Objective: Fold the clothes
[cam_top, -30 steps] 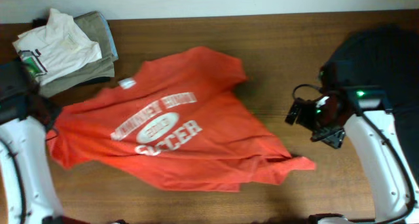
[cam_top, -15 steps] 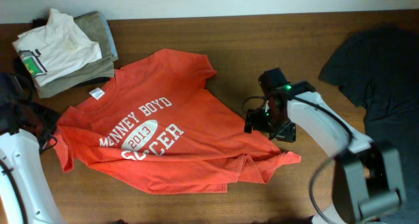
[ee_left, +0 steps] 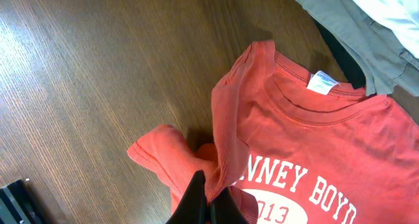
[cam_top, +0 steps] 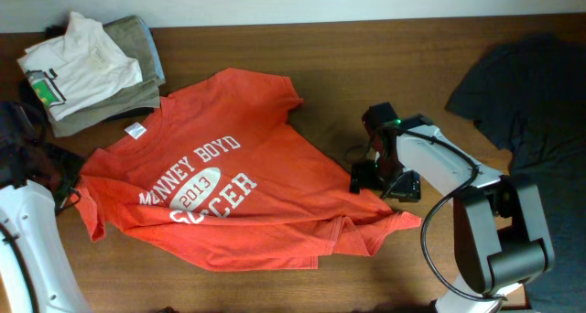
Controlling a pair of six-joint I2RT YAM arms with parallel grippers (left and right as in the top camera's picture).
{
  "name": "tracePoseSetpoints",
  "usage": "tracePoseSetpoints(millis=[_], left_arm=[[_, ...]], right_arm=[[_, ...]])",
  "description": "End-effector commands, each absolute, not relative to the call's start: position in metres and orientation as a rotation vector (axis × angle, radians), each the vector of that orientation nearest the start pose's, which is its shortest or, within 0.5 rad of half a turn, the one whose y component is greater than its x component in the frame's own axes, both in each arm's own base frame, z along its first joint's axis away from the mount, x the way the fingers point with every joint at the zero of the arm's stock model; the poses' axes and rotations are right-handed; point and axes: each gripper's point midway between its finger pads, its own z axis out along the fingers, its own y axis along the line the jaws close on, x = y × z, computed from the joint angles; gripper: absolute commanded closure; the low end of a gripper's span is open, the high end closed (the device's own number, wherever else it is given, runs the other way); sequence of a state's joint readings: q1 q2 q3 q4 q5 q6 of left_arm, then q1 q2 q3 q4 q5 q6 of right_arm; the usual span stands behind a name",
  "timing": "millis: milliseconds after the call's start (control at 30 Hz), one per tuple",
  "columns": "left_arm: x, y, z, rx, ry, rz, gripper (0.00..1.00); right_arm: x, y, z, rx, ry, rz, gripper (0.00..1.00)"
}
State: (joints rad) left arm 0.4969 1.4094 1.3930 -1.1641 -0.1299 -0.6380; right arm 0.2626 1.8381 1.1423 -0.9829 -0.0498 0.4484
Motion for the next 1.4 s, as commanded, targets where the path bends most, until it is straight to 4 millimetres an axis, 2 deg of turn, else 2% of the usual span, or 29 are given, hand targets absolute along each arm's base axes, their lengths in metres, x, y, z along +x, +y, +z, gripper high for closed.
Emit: tracePoseSetpoints(millis=[0, 100, 167, 233, 367, 467, 500, 567, 667, 800, 900, 967, 1033, 1067, 1167, 1200, 1267, 1300, 1333, 1367], left_arm=[[0.267, 0.168, 0.204, -1.516, 2.284, 0.12, 1.0], [0.267, 0.167, 0.204, -1.516, 2.285, 0.116, 1.0], [0.267, 0.168, 0.204, -1.516, 2.285, 0.116, 1.0], [0.267, 0.168, 0.204, -1.516, 2.285, 0.116, 1.0], [0.267, 0.167, 0.204, -1.516, 2.285, 0.116, 1.0], [0.267, 0.168, 0.204, -1.516, 2.285, 0.116, 1.0], [0.267, 0.168, 0.204, -1.516, 2.285, 0.116, 1.0], [0.267, 0.168, 0.204, -1.516, 2.285, 0.116, 1.0], [0.267, 0.168, 0.204, -1.516, 2.285, 0.116, 1.0], [0.267, 0.168, 0.204, -1.516, 2.285, 0.116, 1.0], [0.267, 0.168, 0.204, -1.516, 2.285, 0.116, 1.0], [0.267, 0.167, 0.204, -1.515, 2.287, 0.11, 1.0], [0.269, 0.164, 0.203, -1.513, 2.294, 0.081, 1.0], [0.272, 0.161, 0.201, -1.51, 2.305, 0.059, 1.0], [0.276, 0.154, 0.195, -1.489, 2.335, 0.051, 1.0], [0.278, 0.151, 0.193, -1.479, 2.348, 0.049, 1.0], [0.286, 0.142, 0.185, -1.442, 2.391, 0.043, 1.0], [0.289, 0.138, 0.182, -1.426, 2.405, 0.04, 1.0], [0.294, 0.134, 0.18, -1.405, 2.419, 0.035, 1.0], [0.299, 0.129, 0.177, -1.383, 2.432, 0.031, 1.0]], right_arm=[[0.264, 0.081, 0.004, 0.246, 3.291, 0.006, 0.01], [0.263, 0.08, 0.0, 0.245, 3.287, 0.009, 0.01], [0.262, 0.08, -0.001, 0.245, 3.287, 0.009, 0.09], [0.263, 0.081, -0.001, 0.246, 3.285, 0.016, 0.28], [0.263, 0.088, -0.006, 0.248, 3.278, 0.083, 0.32], [0.261, 0.088, -0.011, 0.249, 3.275, 0.093, 0.59], [0.261, 0.088, -0.011, 0.251, 3.274, 0.093, 0.75], [0.263, 0.088, -0.011, 0.28, 3.267, 0.092, 0.96], [0.271, 0.087, -0.009, 0.32, 3.24, 0.092, 0.96], [0.313, 0.078, 0.014, 0.403, 3.125, 0.142, 0.96], [0.37, 0.06, 0.053, 0.486, 2.955, 0.201, 0.96], [0.42, 0.036, 0.099, 0.539, 2.775, 0.241, 0.96], [0.454, 0.012, 0.139, 0.578, 2.628, 0.253, 0.96], [0.479, -0.012, 0.178, 0.6, 2.498, 0.258, 0.96], [0.506, -0.051, 0.244, 0.631, 2.297, 0.255, 0.96], [0.509, -0.061, 0.26, 0.639, 2.255, 0.251, 0.85], [0.512, -0.076, 0.284, 0.651, 2.193, 0.245, 0.25], [0.51, -0.079, 0.286, 0.659, 2.194, 0.241, 0.08], [0.508, -0.079, 0.284, 0.663, 2.206, 0.239, 0.01], [0.503, -0.078, 0.278, 0.669, 2.235, 0.236, 0.01]])
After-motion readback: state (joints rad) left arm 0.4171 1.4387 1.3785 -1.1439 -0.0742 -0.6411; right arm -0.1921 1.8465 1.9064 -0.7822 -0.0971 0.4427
